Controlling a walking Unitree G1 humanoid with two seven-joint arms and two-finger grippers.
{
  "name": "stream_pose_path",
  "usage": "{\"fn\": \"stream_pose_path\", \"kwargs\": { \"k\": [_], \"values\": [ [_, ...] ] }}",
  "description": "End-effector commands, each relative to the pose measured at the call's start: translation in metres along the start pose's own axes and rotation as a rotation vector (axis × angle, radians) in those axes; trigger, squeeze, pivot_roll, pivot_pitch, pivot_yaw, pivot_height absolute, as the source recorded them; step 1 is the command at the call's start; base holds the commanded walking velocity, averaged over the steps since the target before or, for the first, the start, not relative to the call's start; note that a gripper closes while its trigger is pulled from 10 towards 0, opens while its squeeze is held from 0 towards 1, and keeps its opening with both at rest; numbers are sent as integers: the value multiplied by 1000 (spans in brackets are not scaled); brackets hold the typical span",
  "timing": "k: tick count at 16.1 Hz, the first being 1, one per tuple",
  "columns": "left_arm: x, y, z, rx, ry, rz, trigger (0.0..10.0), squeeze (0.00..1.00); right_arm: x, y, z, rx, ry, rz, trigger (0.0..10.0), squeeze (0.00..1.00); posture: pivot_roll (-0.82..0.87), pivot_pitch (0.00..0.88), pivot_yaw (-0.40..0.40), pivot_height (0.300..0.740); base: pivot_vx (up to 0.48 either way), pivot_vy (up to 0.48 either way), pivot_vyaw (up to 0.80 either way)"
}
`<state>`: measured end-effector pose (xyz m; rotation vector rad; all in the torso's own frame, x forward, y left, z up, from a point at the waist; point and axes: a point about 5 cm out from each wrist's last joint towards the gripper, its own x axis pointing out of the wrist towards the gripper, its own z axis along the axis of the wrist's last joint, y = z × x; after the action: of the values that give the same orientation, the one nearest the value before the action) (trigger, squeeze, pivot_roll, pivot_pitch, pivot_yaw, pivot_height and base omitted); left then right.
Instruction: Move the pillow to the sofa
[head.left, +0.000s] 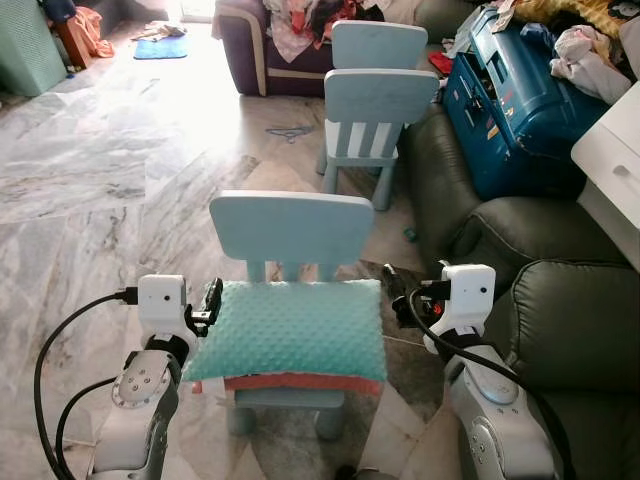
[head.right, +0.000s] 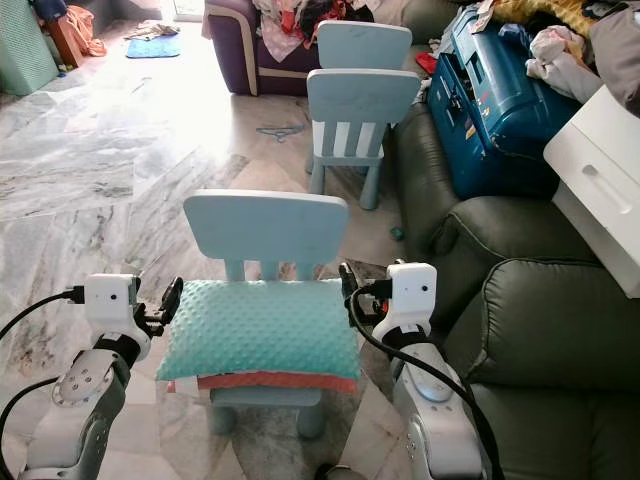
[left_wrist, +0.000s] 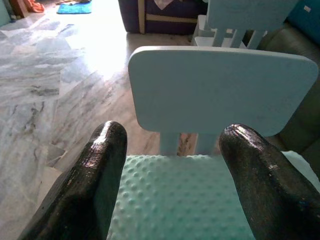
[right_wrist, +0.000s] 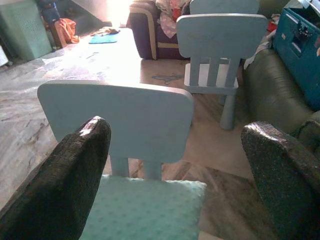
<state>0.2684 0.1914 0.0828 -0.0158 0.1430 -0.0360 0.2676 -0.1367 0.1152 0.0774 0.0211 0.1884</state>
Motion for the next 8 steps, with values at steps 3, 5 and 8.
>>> {"fn": "stream_pose_path", "kwargs": {
  "k": [3, 5, 8],
  "values": [
    [-7, 7, -2, 26, 21, -13, 10000, 0, -1, 3, 2, 29, -9, 18, 10000, 0, -62, 143, -18, 740, 0, 0, 0],
    [-9, 11, 2, 44, 19, -22, 10000, 0, 1, 5, -3, 46, 2, 19, 10000, 0, -27, 140, -10, 740, 0, 0, 0],
    [-17, 22, 4, 71, 23, -2, 10000, 0, 10, 18, -3, 76, -4, 53, 10000, 0, 20, 138, -4, 740, 0, 0, 0]
  ]
}}
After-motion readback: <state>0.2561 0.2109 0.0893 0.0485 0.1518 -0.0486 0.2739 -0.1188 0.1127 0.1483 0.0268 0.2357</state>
